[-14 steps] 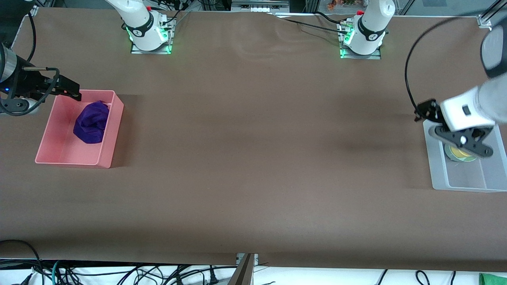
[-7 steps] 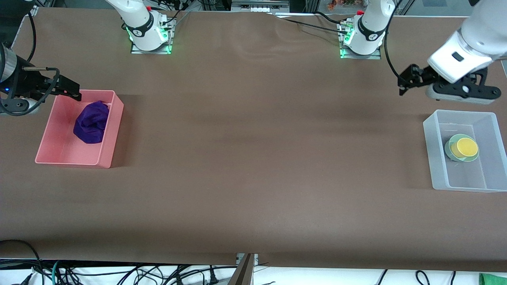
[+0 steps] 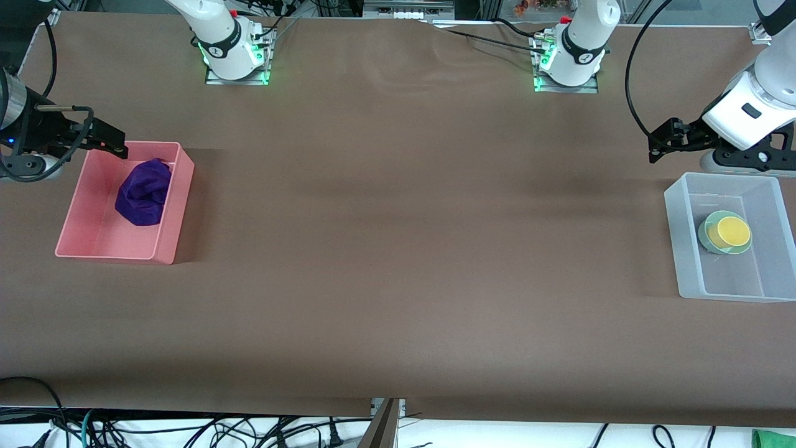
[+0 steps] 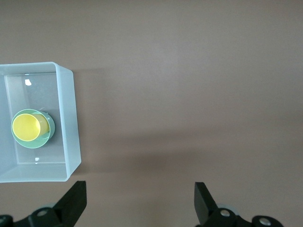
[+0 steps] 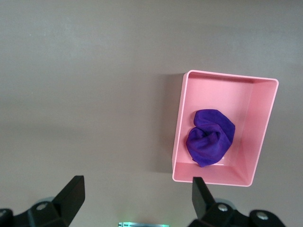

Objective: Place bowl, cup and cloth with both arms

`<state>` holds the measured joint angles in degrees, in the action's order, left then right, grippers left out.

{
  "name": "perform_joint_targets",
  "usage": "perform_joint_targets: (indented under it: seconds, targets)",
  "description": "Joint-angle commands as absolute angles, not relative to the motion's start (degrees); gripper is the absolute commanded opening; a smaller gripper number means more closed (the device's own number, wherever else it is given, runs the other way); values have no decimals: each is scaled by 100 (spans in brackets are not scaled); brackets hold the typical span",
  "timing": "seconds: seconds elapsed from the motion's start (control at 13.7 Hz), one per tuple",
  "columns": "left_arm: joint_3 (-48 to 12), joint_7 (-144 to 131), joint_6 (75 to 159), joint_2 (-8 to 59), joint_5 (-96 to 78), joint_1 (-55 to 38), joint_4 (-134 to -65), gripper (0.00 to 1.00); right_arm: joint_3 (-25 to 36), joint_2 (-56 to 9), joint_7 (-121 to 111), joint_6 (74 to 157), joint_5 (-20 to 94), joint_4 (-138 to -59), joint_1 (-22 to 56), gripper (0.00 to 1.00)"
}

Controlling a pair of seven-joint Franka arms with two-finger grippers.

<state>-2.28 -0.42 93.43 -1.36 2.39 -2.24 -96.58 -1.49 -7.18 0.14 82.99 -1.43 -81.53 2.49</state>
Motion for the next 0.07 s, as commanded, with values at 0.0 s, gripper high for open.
perform_joint_targets:
  seconds: [0.0]
  targets:
    - [-149,79,9413,-290,123,-316,-9826,100,-176,-791,18,8288,-158,-7980,246,100]
